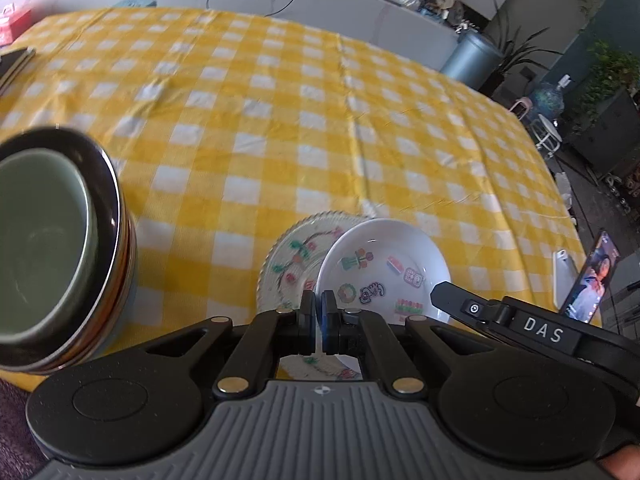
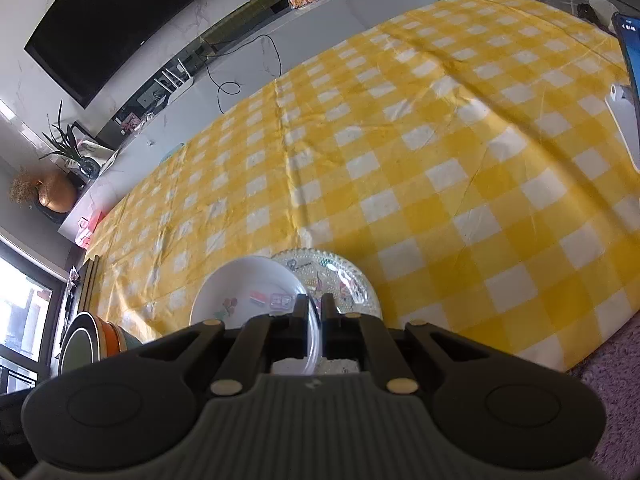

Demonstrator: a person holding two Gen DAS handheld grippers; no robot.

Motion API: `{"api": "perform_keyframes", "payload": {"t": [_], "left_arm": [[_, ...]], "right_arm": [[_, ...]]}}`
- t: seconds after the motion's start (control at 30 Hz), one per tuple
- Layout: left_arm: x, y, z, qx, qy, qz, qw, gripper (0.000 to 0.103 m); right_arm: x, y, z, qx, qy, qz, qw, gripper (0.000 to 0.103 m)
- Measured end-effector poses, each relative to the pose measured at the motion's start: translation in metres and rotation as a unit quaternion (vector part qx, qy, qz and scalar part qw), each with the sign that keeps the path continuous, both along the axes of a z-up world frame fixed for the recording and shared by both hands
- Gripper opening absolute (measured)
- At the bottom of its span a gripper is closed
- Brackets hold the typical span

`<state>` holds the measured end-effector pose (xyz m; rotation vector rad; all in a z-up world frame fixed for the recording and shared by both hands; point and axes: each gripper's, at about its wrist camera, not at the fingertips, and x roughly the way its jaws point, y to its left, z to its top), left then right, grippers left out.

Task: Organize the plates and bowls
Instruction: 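Carry the small white plate with both tools toward the plate stack, then lower the small white plate onto the glass plate with both tools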

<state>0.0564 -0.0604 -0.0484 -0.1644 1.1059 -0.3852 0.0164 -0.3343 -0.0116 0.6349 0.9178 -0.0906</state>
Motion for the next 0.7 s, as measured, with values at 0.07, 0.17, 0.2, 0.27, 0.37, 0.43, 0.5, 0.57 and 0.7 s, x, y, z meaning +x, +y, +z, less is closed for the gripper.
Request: {"api": "perform_keyframes", "payload": {"t": [0.07, 0.17, 0.2, 0.27, 0.37, 0.43, 0.5, 0.57, 0.7], "left_arm": [[0.001, 0.001, -0.005, -0.001, 0.010, 0.004, 0.9999, 0.002], [0.002, 0.002, -0.009, -0.001, 0.017, 0.009, 0.9998, 0.002], [0.003, 0.001, -0.011, -0.001, 0.018, 0.010, 0.9998, 0.002], [0.003, 0.000, -0.013, 0.001, 0.020, 0.010, 0.9997, 0.002], [0.004, -0.001, -0.016, 0.005, 0.022, 0.008, 0.9997, 0.002], [0.005, -0.002, -0.017, 0.007, 0.025, 0.007, 0.9996, 0.002], [0.006, -0.003, -0.019, 0.011, 0.030, 0.007, 0.9995, 0.002], [0.006, -0.003, -0.020, 0.012, 0.029, 0.007, 0.9995, 0.002], [0.006, -0.007, -0.019, 0.022, 0.019, 0.000, 0.9996, 0.002]], "right_arm": [[0.002, 0.002, -0.005, -0.004, 0.007, 0.003, 1.000, 0.003], [0.003, 0.002, -0.010, -0.002, 0.013, 0.004, 1.000, 0.003], [0.004, 0.002, -0.011, -0.001, 0.015, 0.005, 1.000, 0.003], [0.005, 0.002, -0.013, -0.001, 0.018, 0.005, 1.000, 0.003], [0.008, 0.001, -0.016, -0.001, 0.023, 0.005, 1.000, 0.003], [0.009, 0.001, -0.019, 0.000, 0.027, 0.005, 1.000, 0.003], [0.009, 0.001, -0.020, 0.002, 0.029, 0.005, 1.000, 0.003], [0.010, 0.002, -0.022, 0.003, 0.032, 0.006, 0.999, 0.003], [0.012, 0.002, -0.026, 0.002, 0.038, 0.005, 0.999, 0.003]]}}
